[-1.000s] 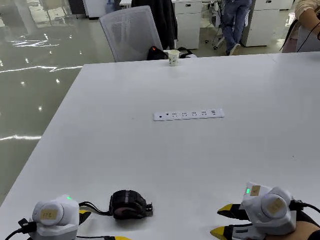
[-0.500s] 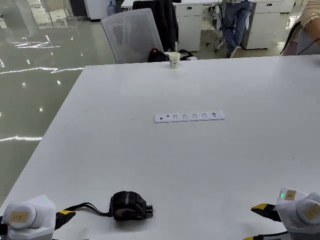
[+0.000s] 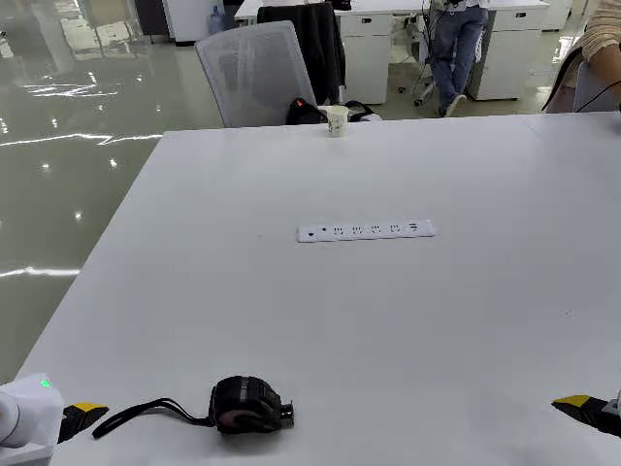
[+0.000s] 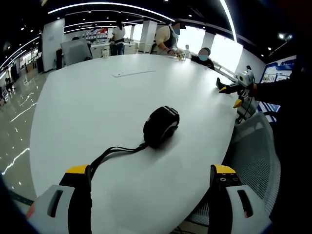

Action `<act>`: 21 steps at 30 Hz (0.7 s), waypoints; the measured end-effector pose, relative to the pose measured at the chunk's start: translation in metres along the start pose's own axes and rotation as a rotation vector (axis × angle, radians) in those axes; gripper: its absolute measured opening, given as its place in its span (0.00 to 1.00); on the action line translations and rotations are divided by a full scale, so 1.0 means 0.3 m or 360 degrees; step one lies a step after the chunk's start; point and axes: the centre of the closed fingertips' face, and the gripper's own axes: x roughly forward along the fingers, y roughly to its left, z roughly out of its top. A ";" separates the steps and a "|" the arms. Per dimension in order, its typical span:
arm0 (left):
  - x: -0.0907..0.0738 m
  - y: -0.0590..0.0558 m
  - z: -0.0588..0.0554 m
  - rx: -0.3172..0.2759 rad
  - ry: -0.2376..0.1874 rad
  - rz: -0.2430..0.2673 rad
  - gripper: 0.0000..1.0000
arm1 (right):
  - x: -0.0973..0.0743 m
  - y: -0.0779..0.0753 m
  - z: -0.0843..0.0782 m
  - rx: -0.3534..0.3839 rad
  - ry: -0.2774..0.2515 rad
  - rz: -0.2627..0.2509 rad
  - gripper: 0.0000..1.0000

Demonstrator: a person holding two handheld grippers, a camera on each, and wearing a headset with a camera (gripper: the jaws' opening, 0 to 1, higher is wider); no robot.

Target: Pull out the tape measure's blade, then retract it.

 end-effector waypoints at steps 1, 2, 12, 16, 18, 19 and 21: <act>-0.002 0.002 -0.004 0.0005 0.0010 0.0004 0.99 | -0.010 -0.002 -0.001 0.0007 -0.0002 0.0002 0.86; -0.005 0.003 -0.010 0.0008 0.0021 0.0003 0.99 | -0.020 -0.003 -0.005 0.0000 0.0002 0.0002 0.89; -0.012 0.009 -0.015 -0.0015 0.0002 0.0012 0.99 | -0.060 -0.031 -0.046 0.0018 0.0047 -0.0048 0.99; -0.002 -0.024 -0.030 -0.0051 0.0039 -0.0064 0.99 | -0.054 -0.028 -0.055 0.0017 0.0055 -0.0049 0.99; 0.004 -0.026 -0.031 -0.0038 0.0031 -0.0061 0.99 | -0.050 -0.027 -0.061 0.0036 0.0054 -0.0047 0.99; 0.008 -0.034 -0.035 -0.0048 0.0039 -0.0078 0.99 | -0.049 -0.027 -0.062 0.0037 0.0052 -0.0048 0.99; 0.012 -0.039 -0.041 -0.0044 0.0044 -0.0091 0.99 | -0.048 -0.021 -0.060 0.0037 0.0047 -0.0049 0.99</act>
